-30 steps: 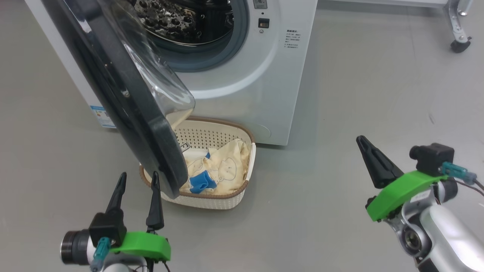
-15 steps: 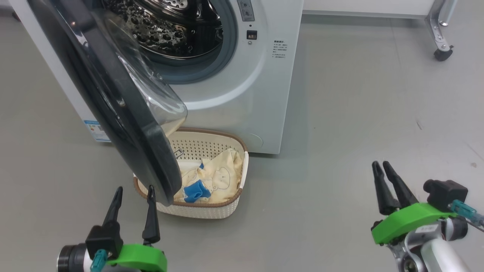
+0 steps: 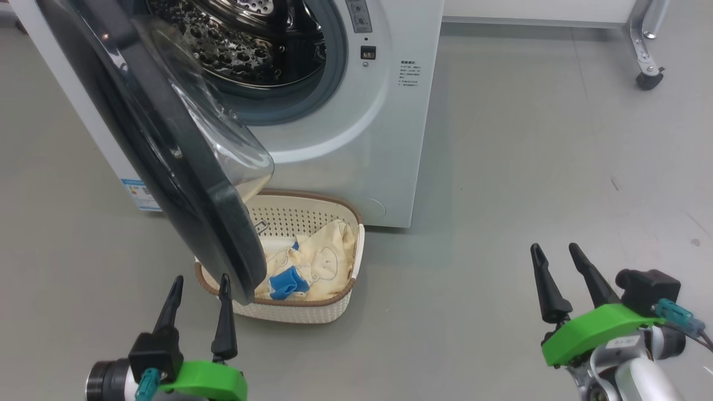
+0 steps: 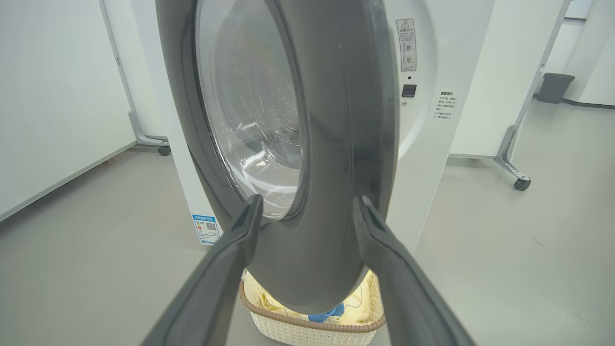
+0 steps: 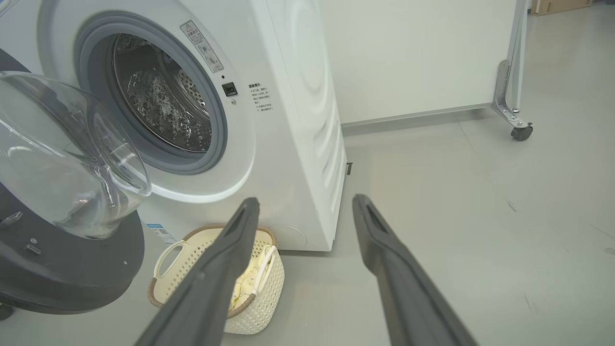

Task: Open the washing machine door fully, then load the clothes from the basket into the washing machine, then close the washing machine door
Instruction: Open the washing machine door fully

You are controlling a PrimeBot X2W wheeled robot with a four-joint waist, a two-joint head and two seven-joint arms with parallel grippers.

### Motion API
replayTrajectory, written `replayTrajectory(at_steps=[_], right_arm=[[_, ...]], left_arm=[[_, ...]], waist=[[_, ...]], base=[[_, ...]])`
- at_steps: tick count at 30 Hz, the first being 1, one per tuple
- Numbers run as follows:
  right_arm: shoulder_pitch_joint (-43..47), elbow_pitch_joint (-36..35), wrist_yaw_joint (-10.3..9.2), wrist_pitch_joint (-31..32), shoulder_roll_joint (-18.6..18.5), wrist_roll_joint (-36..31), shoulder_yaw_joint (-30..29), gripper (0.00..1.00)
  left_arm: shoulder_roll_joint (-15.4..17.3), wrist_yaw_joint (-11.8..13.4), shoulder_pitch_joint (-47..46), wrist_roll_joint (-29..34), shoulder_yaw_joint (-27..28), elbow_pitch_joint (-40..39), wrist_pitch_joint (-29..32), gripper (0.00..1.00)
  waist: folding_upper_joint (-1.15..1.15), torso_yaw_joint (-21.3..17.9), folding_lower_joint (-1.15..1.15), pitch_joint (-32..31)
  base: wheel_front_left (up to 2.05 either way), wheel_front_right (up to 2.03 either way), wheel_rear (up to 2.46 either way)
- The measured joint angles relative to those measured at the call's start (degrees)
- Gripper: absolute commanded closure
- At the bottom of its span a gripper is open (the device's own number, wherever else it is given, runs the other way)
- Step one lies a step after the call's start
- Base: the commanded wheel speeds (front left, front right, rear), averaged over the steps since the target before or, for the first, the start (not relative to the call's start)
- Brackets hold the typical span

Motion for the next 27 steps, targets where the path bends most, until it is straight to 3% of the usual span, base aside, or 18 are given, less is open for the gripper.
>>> replayTrajectory(at_steps=[27], right_arm=[[0.0, -0.6, 0.0, 0.3, 0.4, -0.9, 0.2, 0.0]], left_arm=[[0.0, 0.1, 0.0, 0.0, 0.0, 0.0, 0.0, 0.0]], waist=[[0.0, -0.1, 0.0, 0.5]], base=[[0.0, 0.0, 0.0]])
